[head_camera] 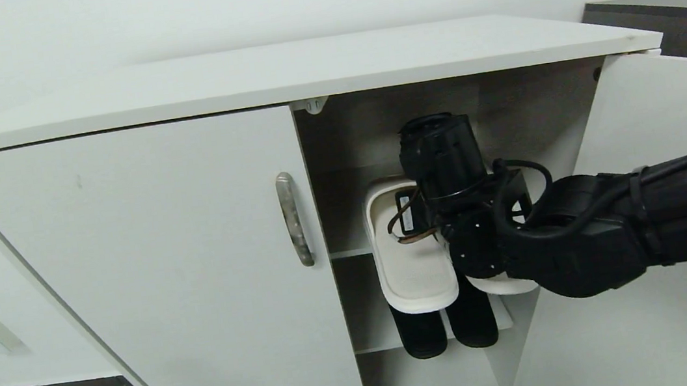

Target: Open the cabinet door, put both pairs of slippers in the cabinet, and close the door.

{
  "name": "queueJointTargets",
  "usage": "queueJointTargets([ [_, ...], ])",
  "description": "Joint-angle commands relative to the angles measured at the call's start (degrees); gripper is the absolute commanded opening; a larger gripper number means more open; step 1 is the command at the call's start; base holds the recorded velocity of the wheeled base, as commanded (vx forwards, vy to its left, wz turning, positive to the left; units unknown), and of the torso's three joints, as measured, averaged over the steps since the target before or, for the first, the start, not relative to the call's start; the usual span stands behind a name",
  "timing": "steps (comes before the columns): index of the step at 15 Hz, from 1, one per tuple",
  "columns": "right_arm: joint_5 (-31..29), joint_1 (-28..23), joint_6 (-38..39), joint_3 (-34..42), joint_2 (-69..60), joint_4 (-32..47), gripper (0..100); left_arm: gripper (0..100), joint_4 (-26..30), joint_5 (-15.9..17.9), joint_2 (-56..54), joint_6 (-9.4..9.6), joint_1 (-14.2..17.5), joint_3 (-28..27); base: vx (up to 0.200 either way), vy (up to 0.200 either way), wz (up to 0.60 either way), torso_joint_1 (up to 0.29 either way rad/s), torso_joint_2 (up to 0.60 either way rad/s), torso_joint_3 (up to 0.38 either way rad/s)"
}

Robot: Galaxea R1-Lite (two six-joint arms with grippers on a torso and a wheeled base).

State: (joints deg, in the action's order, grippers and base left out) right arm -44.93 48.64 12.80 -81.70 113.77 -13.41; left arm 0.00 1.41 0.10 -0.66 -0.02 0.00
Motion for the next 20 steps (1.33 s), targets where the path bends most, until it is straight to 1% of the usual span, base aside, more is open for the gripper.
queueJointTargets([
  [1, 0.2, -2.5, -0.4, -3.9, 4.2, 0.1, 0, 0, 0.0, 0.0, 0.0, -0.04, -0.1, 0.0, 0.000, 0.000, 0.00, 0.000, 0.00, 0.000],
  [5, 1.6, -4.8, -2.6, -9.0, 6.5, 0.4, 0, 0, 0.0, 0.0, 0.0, -0.13, 0.0, 0.0, 0.000, 0.000, 0.00, 0.000, 0.00, 0.000],
  [8, 2.4, -5.7, -2.9, -13.4, 8.7, 3.3, 0, 0, 0.0, 0.0, 0.0, -0.13, -0.1, 0.0, 0.000, 0.000, 0.00, 0.000, 0.00, 0.000],
  [14, 4.1, -6.6, -2.9, -16.8, 9.7, 5.8, 0, 0, 0.0, -0.1, 0.0, -0.13, 0.0, 0.0, 0.000, 0.000, 0.00, 0.000, 0.00, 0.000],
  [20, 4.2, -6.8, -2.8, -17.4, 10.4, 5.8, 0, 0, 0.0, -0.1, 0.0, -0.13, -0.1, 0.0, 0.000, 0.000, 0.00, 0.000, 0.00, 0.000],
])
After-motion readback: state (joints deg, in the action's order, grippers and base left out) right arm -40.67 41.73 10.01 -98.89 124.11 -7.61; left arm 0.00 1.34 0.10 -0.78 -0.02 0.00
